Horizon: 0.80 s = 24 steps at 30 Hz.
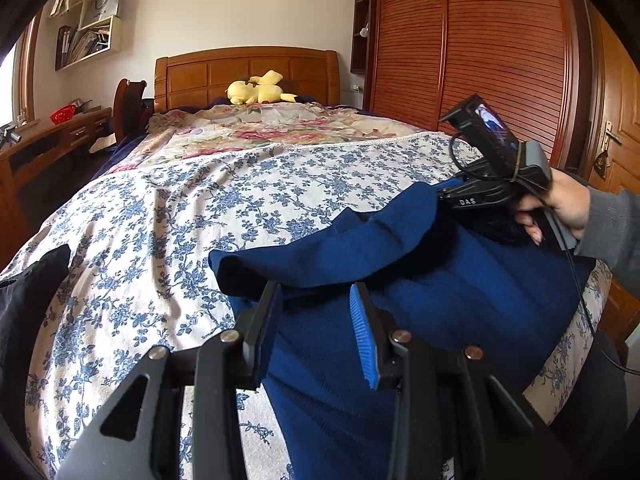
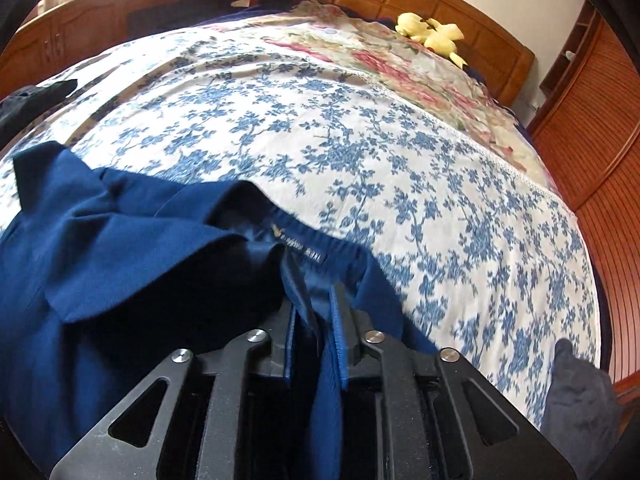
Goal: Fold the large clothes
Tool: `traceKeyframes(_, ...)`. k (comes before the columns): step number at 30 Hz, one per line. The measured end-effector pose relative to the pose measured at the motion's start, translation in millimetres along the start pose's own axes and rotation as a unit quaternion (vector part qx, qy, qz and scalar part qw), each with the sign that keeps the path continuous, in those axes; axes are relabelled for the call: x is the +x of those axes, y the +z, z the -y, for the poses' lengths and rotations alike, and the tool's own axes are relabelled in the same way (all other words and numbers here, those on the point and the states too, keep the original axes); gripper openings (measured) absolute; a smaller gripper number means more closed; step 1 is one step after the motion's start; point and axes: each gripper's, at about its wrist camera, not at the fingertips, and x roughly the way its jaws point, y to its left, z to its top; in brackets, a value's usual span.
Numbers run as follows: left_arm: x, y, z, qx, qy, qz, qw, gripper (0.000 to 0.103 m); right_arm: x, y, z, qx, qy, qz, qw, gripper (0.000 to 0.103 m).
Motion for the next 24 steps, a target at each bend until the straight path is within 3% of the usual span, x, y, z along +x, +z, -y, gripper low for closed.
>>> traceKeyframes(5, 2.8, 0.6, 1.3, 0.003, -0.004, -0.003, 1.0, 0.033, 2.1, 11.1, 9.2, 0.018, 0.004, 0.009, 1.0, 0.026)
traceKeyframes(10, 4.4, 0.8, 2.4, 0.004, -0.005, -0.004, 1.0, 0.033, -1.1, 16.1, 23.7, 0.059, 0.003, 0.02, 0.998, 0.05)
traceKeyframes(18, 6.4, 1.4, 6.9, 0.004, -0.007, -0.003, 1.0, 0.033, -20.0, 21.7, 43.8, 0.096, -0.052, 0.051, 0.993, 0.052)
traceKeyframes(24, 8.0, 5.8, 10.0, 0.005, -0.013, 0.001, 0.9999, 0.033, -47.3, 12.5, 45.8, 0.094, -0.029, 0.072, 0.993, 0.053)
